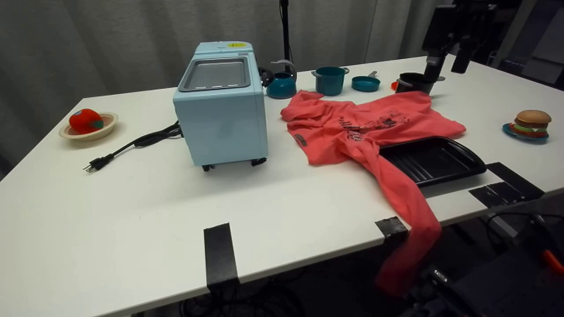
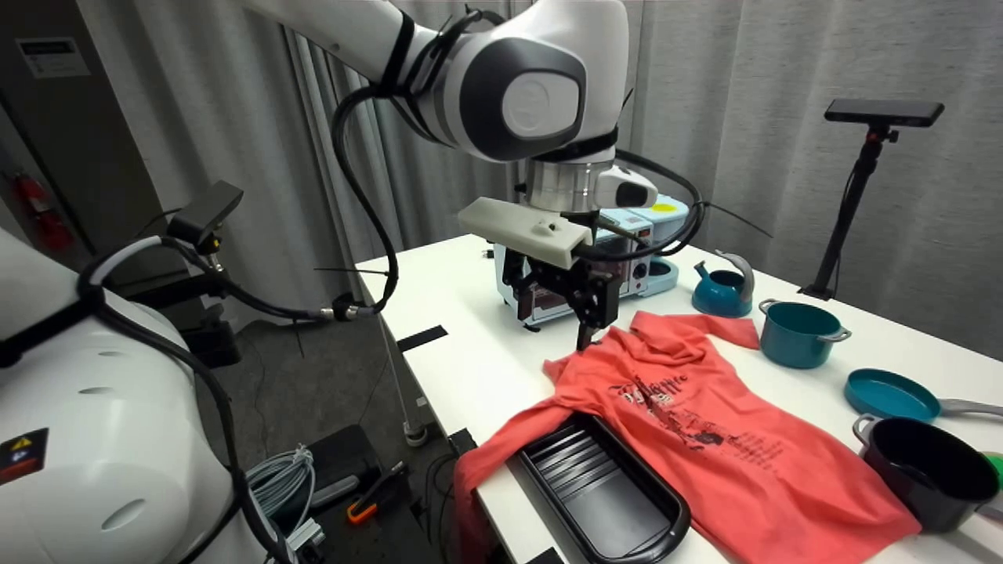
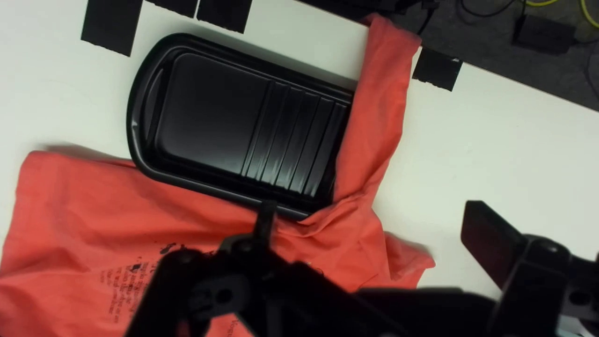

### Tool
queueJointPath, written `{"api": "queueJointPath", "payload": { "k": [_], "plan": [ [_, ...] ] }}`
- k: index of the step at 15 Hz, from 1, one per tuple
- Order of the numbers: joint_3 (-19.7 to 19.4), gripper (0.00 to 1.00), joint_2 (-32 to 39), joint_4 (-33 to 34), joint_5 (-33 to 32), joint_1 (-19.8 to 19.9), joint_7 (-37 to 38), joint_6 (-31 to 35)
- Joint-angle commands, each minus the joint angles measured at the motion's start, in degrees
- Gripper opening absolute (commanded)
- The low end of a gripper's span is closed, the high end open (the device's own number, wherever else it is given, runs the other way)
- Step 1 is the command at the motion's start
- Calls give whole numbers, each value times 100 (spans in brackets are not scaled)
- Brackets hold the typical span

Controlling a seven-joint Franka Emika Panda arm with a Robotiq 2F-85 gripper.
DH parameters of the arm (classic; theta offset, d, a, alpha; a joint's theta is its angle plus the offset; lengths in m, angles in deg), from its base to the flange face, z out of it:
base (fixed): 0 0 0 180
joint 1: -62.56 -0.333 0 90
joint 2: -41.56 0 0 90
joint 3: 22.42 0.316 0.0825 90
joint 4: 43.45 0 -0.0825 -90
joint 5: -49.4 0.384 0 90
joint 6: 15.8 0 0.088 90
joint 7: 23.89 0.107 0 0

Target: Fold the orange shirt

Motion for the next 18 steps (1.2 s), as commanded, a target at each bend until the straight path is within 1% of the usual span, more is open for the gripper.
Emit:
{"api": "queueJointPath", "payload": {
  "k": [1,5,10,14,18],
  "plan": [
    [165,100,554,-48,10,-179,-122,423],
    [351,100,1211,-95,103,-297,-200,594],
    [498,100,1967,-154,120,-264,-358,479],
    [625,100,2568,-105,27,-248,-462,653],
    [785,100,3060,-26,-75,-266,-380,794]
  ]
}}
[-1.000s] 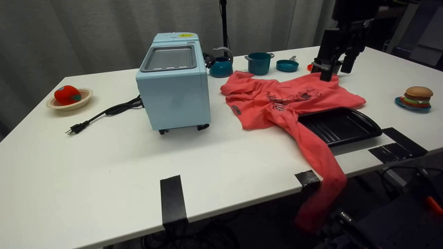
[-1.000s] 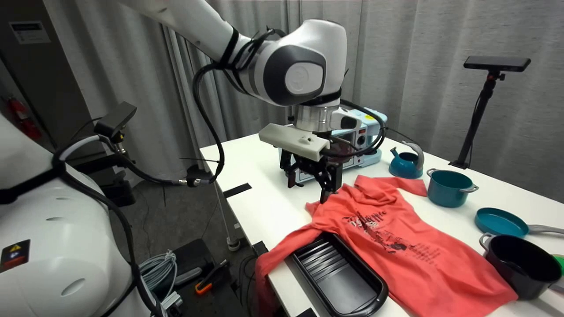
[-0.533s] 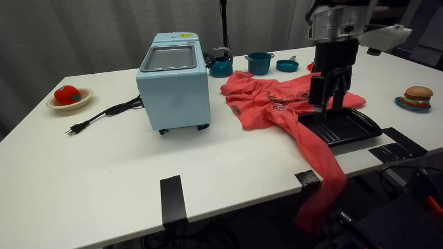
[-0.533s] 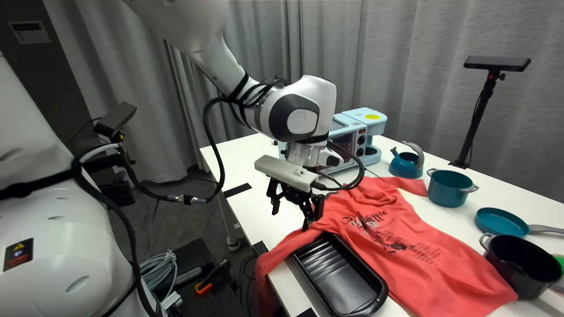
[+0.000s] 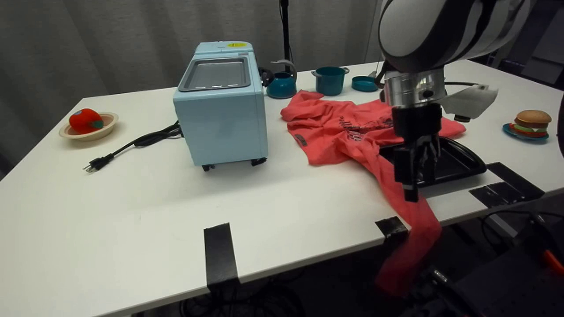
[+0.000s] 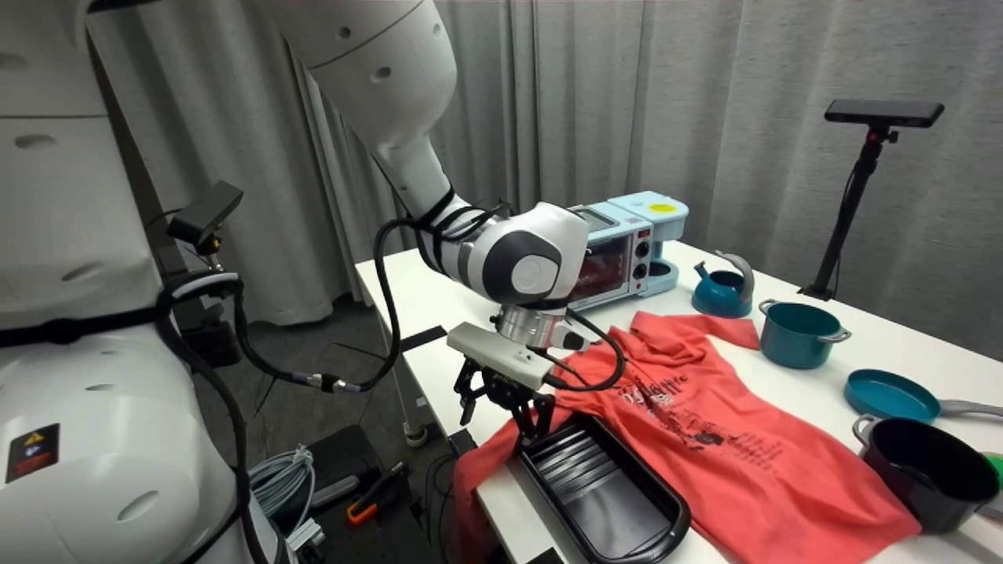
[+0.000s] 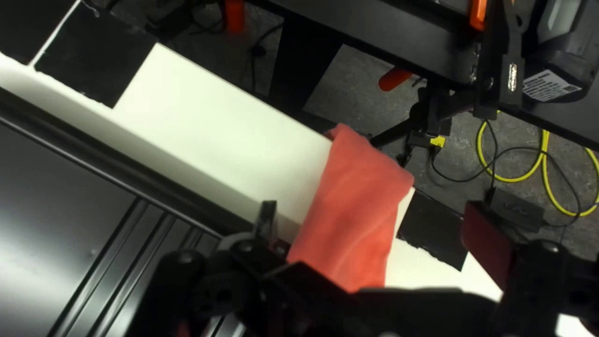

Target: Fold the orange shirt

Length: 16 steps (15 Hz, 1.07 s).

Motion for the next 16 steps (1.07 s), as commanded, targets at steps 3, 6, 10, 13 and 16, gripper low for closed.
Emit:
{"api": "queueJointPath", "payload": {
  "k": [3,6,10,13,16],
  "plan": [
    [185,90,669,228,-169,3,20,192],
    [213,58,824,348,-222,21,40,171],
    [231,27,821,440,-183,57,-15,136],
    [264,5,630,420,-63,106,-146,73],
    [307,0,328,399,209,194,-377,-90]
  ]
}}
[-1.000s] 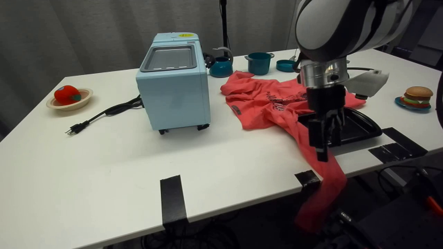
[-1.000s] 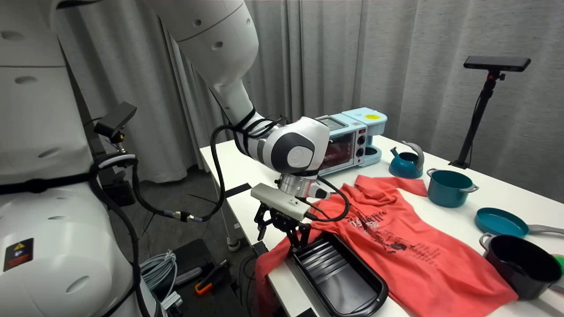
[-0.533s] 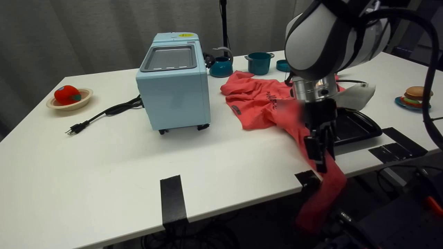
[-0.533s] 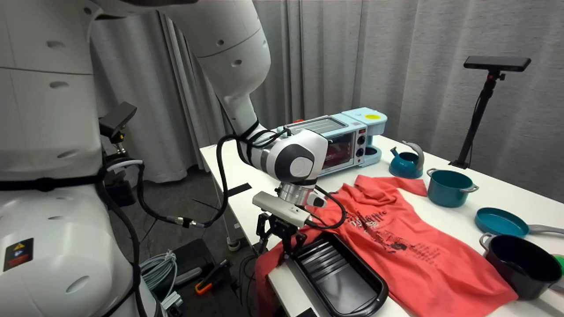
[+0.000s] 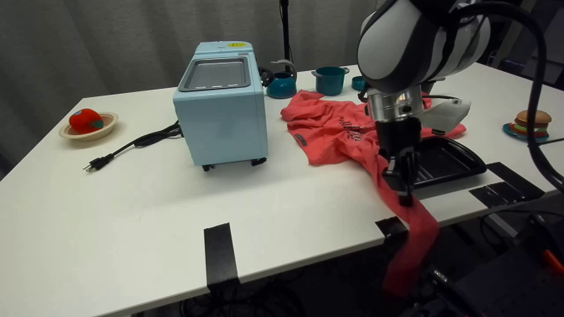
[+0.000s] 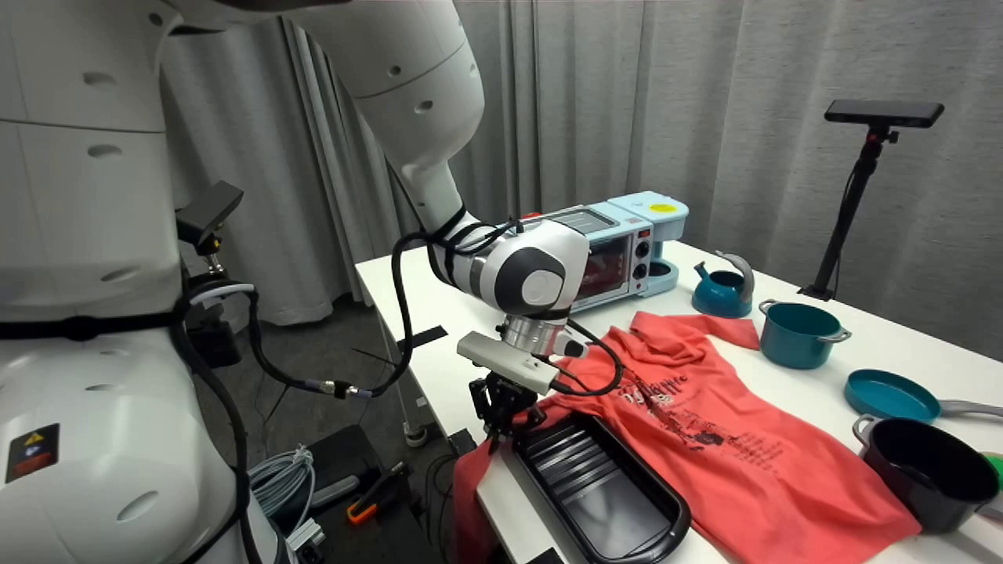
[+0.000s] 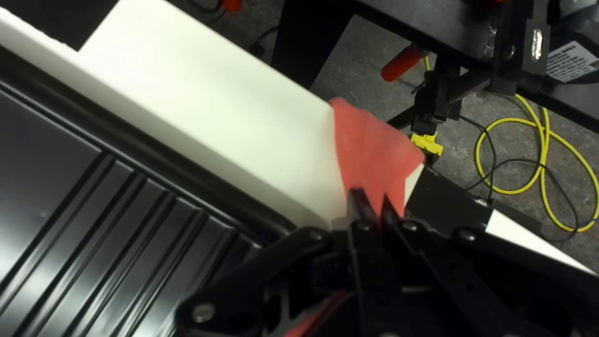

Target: Fold the orange shirt

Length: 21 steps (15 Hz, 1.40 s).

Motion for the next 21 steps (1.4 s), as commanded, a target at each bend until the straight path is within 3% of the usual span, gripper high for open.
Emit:
{"api": "queueJointPath", "payload": {
  "k": [1,8,12,13,14,17,21],
  "plan": [
    [127,0,-539,-32,394,231,-438,-289],
    [-369,1,-1358,805,1620,655,-955,-611],
    [-624,1,-1279,1469,1357,675,-511,-13],
    [-646,9,-1188,1592,1221,658,-308,215],
    [-664,29,-1110,1677,1043,645,-116,426],
    [-681,51,-895,1786,473,616,754,1048],
    [-644,81,-974,1613,134,593,1218,902]
  ]
}}
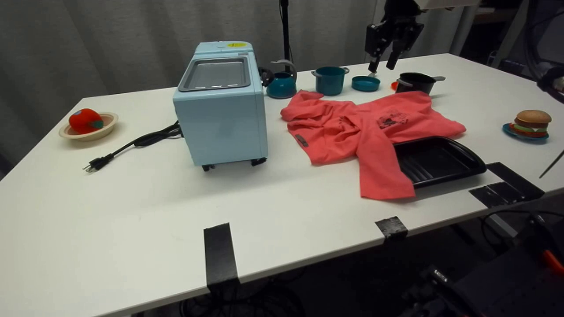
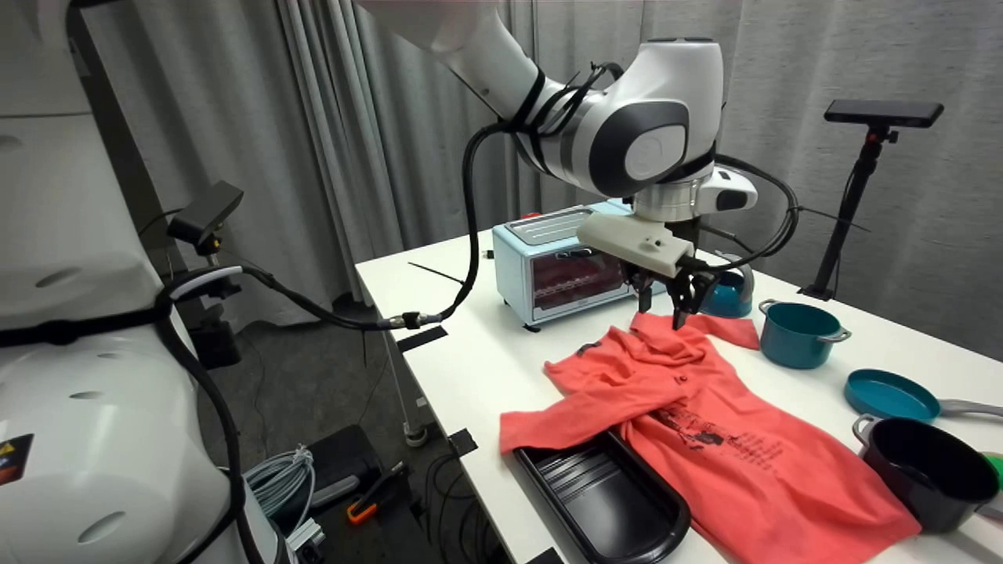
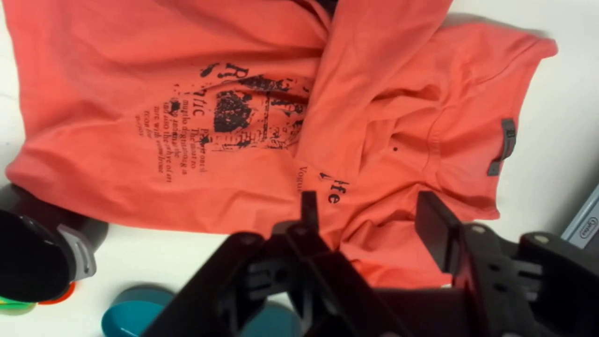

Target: Fold the orange shirt

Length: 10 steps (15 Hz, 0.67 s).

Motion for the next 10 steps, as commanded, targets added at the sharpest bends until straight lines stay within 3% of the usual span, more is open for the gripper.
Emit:
{"api": "queueJointPath", "payload": {
  "k": [1,3,7,10],
  "plan": [
    [25,88,-137,-150,-108,-62,161,-174],
    [133,99,-288,-338,263,-56,-252,-518],
    [283,100,-372,-773,327,-161,-613,-1171],
    [373,100,-203,-1045,214,-262,-763,-1183]
  ]
}}
